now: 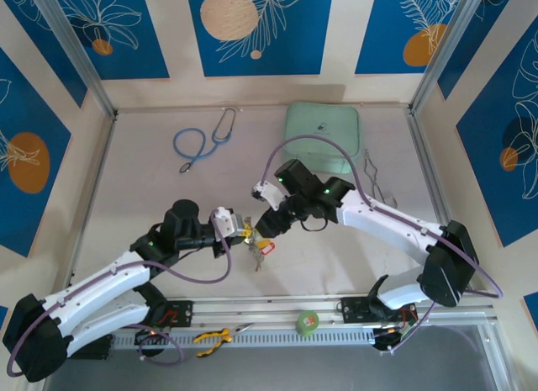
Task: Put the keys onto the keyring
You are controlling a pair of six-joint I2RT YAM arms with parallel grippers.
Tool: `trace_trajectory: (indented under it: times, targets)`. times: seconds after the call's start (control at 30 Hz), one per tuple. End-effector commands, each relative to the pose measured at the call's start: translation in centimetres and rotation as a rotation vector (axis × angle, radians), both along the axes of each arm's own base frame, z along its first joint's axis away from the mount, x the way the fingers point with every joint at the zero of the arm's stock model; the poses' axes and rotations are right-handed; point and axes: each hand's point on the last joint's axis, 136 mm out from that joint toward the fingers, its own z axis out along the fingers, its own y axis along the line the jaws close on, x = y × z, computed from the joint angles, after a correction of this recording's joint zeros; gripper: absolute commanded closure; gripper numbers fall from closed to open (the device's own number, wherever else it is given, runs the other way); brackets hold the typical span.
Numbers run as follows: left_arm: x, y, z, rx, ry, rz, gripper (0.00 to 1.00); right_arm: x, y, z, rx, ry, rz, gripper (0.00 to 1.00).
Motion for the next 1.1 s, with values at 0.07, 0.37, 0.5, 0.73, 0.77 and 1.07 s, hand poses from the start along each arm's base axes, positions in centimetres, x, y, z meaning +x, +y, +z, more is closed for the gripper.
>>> trace_trajectory:
  times: [0.07,0.37,0.5,0.73,0.77,1.07]
  targets:
    - [-1.2,-1.1,2.4,-0.144,-0.006,-0.062,1.00,0.1,-1.4,2.3,0.111,-0.211,0.068,0.57]
    - [-2.0,-1.4,2.1,-0.197,0.026,-0.104,1.00,-3.6,-0.2,3.6,0.307,-0.598,0.394,0.60]
    - [-2.3,-1.4,2.0,-0.204,0.009,-0.121,1.00,-3.9,0.3,3.4,0.308,-0.571,0.412,0.61]
    - [-2.5,-1.4,1.8,-0.197,-0.009,-0.138,1.00,-4.2,1.2,2.8,0.314,-0.547,0.423,0.68]
    - [-2.6,-1.4,1.9,-0.199,-0.011,-0.141,1.00,-4.2,1.3,2.7,0.313,-0.546,0.422,0.70]
    - [-2.9,-1.4,1.9,-0.200,-0.020,-0.161,1.00,-4.2,2.0,2.5,0.324,-0.537,0.437,0.83]
